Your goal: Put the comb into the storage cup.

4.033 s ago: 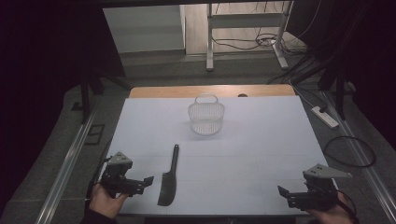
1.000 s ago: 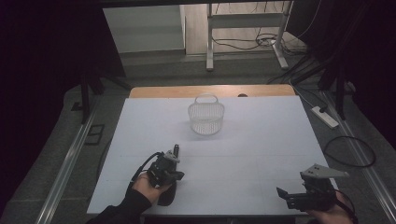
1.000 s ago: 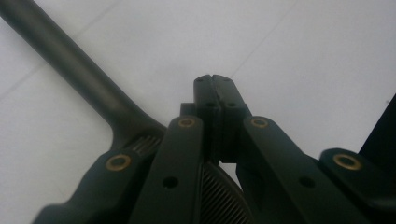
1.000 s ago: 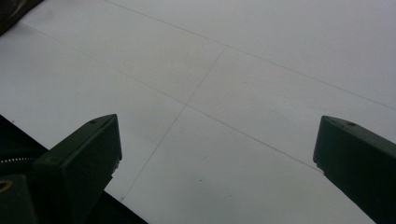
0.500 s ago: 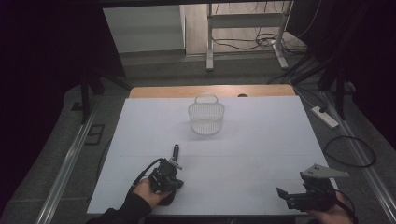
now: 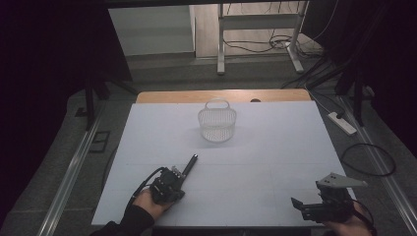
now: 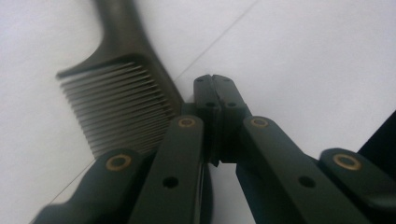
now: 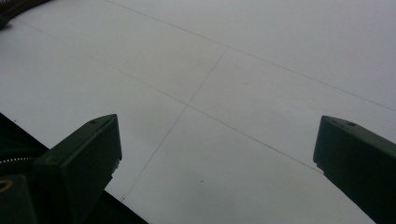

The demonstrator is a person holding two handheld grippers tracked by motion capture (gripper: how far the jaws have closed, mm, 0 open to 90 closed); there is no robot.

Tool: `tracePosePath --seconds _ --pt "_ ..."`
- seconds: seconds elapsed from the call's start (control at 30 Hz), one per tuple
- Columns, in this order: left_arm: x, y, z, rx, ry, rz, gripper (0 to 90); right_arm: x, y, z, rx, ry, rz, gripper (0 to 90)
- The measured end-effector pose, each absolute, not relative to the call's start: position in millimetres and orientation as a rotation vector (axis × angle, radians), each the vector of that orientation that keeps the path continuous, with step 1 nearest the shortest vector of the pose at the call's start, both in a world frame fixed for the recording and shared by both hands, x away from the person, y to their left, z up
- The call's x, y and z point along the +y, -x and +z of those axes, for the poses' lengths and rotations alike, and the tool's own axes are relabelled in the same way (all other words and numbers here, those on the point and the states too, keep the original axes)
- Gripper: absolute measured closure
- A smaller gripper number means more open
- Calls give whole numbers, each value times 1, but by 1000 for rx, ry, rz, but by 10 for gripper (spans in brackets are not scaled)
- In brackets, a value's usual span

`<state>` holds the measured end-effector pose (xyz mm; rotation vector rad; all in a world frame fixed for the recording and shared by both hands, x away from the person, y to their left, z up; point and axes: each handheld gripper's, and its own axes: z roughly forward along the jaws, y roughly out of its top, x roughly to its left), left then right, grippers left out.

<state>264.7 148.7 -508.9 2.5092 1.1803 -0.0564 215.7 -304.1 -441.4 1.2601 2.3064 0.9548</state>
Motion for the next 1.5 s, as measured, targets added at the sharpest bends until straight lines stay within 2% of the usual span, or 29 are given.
tracePosePath --seconds 0.67,1.5 --pt "175 -275 -508 1330 -2470 -51 890 -304 -216 -441 2309 -1255 956 14" --pt "200 -308 -510 1415 -2392 107 890 -303 -217 -442 2322 -1254 939 15"
